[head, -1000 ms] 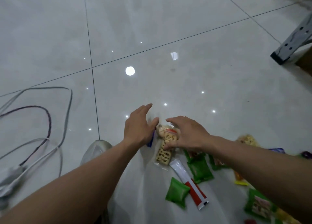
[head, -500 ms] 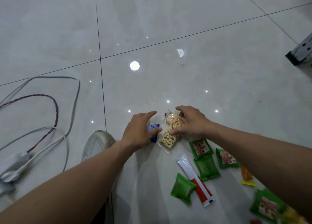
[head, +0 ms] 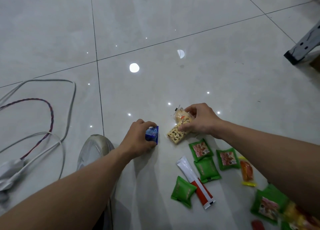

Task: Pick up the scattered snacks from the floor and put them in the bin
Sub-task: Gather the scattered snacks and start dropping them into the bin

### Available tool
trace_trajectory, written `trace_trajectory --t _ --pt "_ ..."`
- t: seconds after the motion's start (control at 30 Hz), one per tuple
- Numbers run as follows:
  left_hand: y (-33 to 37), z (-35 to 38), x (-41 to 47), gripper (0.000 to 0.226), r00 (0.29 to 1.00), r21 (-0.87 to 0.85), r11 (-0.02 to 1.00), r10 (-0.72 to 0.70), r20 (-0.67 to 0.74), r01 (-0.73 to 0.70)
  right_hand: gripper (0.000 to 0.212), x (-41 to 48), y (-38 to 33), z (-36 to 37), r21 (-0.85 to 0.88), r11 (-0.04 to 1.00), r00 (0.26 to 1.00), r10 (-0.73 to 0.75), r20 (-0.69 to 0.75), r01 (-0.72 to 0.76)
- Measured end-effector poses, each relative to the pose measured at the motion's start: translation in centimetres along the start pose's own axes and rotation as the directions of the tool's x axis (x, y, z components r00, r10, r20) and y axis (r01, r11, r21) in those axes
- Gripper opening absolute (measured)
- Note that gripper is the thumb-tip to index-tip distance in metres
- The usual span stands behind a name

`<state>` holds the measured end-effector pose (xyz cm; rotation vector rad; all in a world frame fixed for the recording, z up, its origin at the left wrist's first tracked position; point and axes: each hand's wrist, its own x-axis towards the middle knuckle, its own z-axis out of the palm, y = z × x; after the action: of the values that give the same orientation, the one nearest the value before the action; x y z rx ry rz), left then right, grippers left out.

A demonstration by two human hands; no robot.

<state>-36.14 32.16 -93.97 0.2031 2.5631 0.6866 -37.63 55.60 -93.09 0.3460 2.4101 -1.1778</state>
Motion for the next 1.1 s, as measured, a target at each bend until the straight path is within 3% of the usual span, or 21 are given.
trace_trajectory --t 0.3,0.6,0.87,1.1 --pt "2.4 0.5 1.4 0.033 0.999 -0.071 0.997 0.011 -0.039 -0.014 0.071 -0.2 1.6 -1.5 0.206 0.977 0.993 0.066 -0.095 -0.045" --pt "7.7 -0.1 4.0 0.027 0.984 -0.248 0.964 0.048 -0.171 -0.091 0.061 -2.0 2.8 -5.2 0.315 0.949 0.965 0.089 -0.246 -0.007" --pt "14.7 0.0 5.8 0.024 0.971 -0.343 0.913 0.176 -0.162 -0.223 0.062 -5.4 5.4 -10.5 0.363 0.932 0.878 0.166 -0.448 0.009" --pt "24.7 2.0 4.8 0.019 0.918 -0.363 0.843 0.372 -0.137 -0.396 0.058 -11.8 7.6 -16.0 0.422 0.906 0.748 0.250 -0.615 0.045"
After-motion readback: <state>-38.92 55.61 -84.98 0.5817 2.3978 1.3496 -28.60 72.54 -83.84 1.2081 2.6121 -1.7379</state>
